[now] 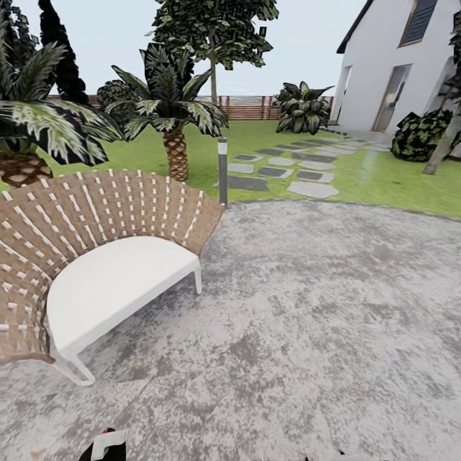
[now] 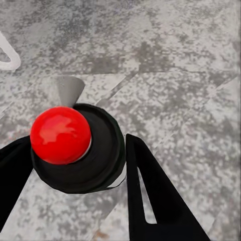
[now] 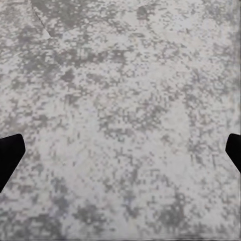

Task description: In the garden, pick up the pesticide atomizer on the floor and spray pesticide onto both trees until each tree trunk is fully covered.

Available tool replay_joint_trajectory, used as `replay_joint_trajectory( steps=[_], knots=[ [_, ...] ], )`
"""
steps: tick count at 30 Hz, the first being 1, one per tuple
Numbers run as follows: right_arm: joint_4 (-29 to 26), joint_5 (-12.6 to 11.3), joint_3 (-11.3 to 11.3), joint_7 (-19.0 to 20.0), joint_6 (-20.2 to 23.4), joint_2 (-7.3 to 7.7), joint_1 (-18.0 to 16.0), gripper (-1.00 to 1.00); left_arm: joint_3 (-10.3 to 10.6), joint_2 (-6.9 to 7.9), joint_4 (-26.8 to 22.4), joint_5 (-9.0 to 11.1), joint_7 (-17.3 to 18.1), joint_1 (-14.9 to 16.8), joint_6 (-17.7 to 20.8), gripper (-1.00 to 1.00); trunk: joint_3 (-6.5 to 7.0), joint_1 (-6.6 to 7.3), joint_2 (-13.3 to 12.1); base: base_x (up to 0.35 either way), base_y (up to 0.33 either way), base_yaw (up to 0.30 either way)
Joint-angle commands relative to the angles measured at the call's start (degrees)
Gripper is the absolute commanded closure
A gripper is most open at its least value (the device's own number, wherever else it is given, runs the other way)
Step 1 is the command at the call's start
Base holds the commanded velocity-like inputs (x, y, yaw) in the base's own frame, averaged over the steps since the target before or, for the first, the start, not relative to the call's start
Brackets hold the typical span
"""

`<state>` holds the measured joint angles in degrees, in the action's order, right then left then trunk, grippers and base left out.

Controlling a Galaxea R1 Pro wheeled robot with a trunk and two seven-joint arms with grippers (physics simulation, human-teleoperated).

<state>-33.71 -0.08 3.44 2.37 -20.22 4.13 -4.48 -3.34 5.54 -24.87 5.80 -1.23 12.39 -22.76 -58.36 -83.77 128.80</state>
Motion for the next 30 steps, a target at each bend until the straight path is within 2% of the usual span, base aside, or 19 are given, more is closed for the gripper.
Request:
replay_joint_trajectory(
  steps=[1, 13, 30],
  knots=[
    [0.0, 0.0, 0.0, 0.0, 0.0, 0.0, 0.0, -1.0, 0.0, 0.0, 0.0, 0.0, 0.0, 0.0, 0.0, 1.0, 0.0, 0.0, 0.0, 0.0, 0.0, -0.292],
    [0.1, 0.0, -0.1, 0.1, 0.1, 0.05, 0.0, -1.0, 0.0, 0.0, 0.0, 0.0, 0.0, 0.0, 0.0, 1.0, 0.13, 0.0, 0.0, 0.008, 0.0, -0.295],
    [0.1, 0.0, -0.1, 0.1, 0.1, 0.09, 0.0, -1.0, -0.1, 0.0, 0.0, 0.2, 0.0, 0.0, 0.0, 1.0, 0.73, 0.0, 0.0, 0.311, 0.0, -0.292]
  ],
)
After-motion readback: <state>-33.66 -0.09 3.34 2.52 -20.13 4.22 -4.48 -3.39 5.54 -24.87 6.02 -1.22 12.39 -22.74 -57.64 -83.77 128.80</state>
